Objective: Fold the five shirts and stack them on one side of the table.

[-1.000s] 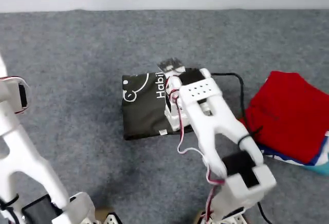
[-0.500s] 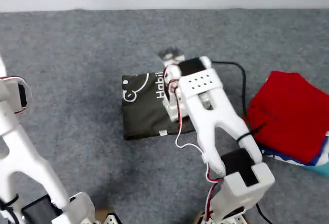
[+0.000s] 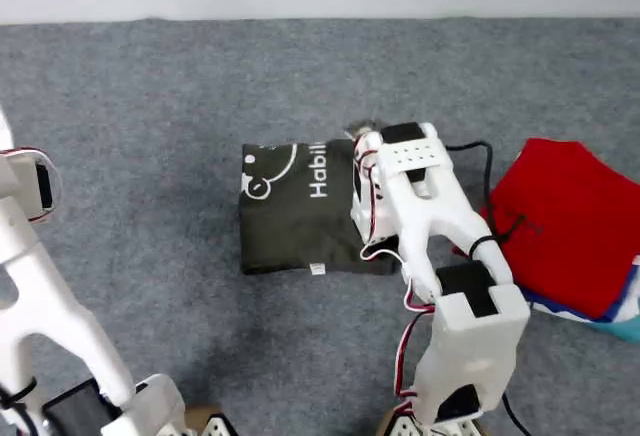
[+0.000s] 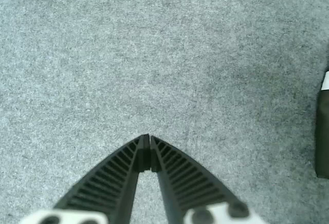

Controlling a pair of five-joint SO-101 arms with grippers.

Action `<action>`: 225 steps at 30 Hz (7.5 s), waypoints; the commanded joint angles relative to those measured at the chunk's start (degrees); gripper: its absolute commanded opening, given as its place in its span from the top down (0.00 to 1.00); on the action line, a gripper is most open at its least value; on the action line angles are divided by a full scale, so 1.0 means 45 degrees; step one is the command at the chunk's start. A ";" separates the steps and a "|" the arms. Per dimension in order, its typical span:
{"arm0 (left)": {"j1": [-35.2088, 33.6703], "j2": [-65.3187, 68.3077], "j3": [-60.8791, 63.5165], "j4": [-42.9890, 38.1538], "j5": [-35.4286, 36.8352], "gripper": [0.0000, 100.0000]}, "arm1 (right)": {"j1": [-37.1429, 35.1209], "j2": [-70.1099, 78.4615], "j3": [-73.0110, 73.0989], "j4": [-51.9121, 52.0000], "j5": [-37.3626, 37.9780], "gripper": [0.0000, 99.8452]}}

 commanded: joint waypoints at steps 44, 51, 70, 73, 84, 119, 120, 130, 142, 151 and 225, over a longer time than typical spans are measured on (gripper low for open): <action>-0.2501 -0.0371 -0.0049 0.0234 -0.1328 0.99 | -0.1045 0.1397 -0.4044 -0.0225 -0.5118 0.74; -0.2501 -0.0371 0.0694 0.0234 -0.1328 0.99 | -0.0908 0.3214 -0.4044 -0.1319 -0.5040 0.74; -0.2481 -0.0371 0.0850 0.0039 -0.1328 0.99 | -0.0694 0.4269 -0.4200 -0.0440 -0.1582 0.99; -0.2481 -0.0371 0.0850 0.0039 -0.1328 0.99 | 0.0186 0.3780 -0.4239 -0.0440 0.0117 0.99; -0.2462 -0.0371 0.0850 0.0020 -0.1328 0.99 | 0.3409 0.2081 -0.5411 -0.3976 1.1409 0.99; -0.2481 -0.0352 0.0869 -0.0156 -0.1778 0.99 | 0.0068 0.3194 -1.0569 0.2823 -0.6603 0.68; -0.2481 -0.0352 0.0869 -0.0156 -0.1778 0.99 | -0.0010 0.3194 -1.0549 0.2842 -0.6740 0.66; -0.2481 -0.0352 0.1221 -0.0156 -0.1778 0.99 | 0.0049 0.5167 -1.0530 0.0791 -0.7971 0.54; -0.2481 -0.0371 0.1670 -0.0156 -0.1797 0.99 | 0.0264 0.8313 -1.1370 -0.0733 -0.8869 0.63; -0.2462 -0.0371 0.1690 -0.0508 -0.1797 0.99 | 0.0479 0.8567 -1.1507 -0.0342 -0.7639 0.96; -0.0879 0.0410 0.1612 -0.1211 -0.2305 0.99 | 0.8684 -0.1143 -1.1722 0.3331 0.0547 0.97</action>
